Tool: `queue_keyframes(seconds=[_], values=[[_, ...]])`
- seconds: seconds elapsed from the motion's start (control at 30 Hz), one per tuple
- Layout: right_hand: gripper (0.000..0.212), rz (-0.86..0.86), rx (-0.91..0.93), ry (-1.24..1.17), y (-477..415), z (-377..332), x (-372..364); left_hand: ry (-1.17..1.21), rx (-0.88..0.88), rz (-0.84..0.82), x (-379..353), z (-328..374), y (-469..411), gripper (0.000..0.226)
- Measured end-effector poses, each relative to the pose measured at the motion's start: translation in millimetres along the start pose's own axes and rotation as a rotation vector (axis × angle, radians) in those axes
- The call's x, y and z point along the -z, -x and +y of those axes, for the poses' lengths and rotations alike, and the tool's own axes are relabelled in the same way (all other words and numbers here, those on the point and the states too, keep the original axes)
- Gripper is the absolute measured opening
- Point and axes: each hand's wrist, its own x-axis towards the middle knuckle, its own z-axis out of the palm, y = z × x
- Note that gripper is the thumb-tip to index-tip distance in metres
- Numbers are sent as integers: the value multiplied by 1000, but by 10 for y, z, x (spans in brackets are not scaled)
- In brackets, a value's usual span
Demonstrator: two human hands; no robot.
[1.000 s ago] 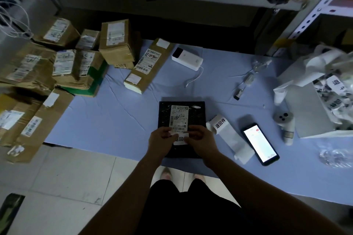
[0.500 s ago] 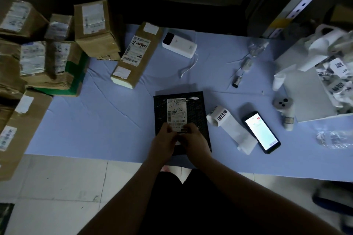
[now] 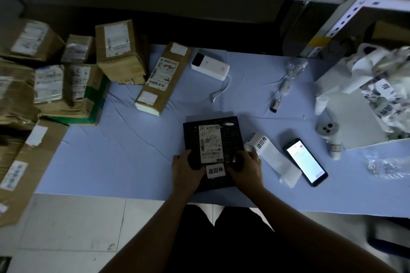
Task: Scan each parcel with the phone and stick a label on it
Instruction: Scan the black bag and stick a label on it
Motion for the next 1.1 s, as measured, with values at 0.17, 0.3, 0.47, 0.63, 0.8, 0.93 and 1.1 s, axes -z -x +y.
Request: queue_keyframes(seconds=[0.17,0.3,0.47,0.63,0.8,0.93,1.1], values=[[63,-41,98,-44,-118,0,29,190,23,0,161,62,34,78],[56,-63,241,-93,-128,-159,7,181,-18,138,411,23,205,77],[63,-132,399,-196,-31,-531,-32,195,27,278,813,-10,497,80],[71,-229,578,-218,250,-1253,-192,211,70,476,1308,-274,974,81],[68,-347,802,-149,853,-1895,-594,167,116,628,1876,-760,1520,87],[67,-410,866,-130,1464,-2338,-1094,244,160,746,2336,-1312,1946,89],[67,-402,972,-119,2350,-2980,-1914,331,187,833,3152,-2184,2477,84]])
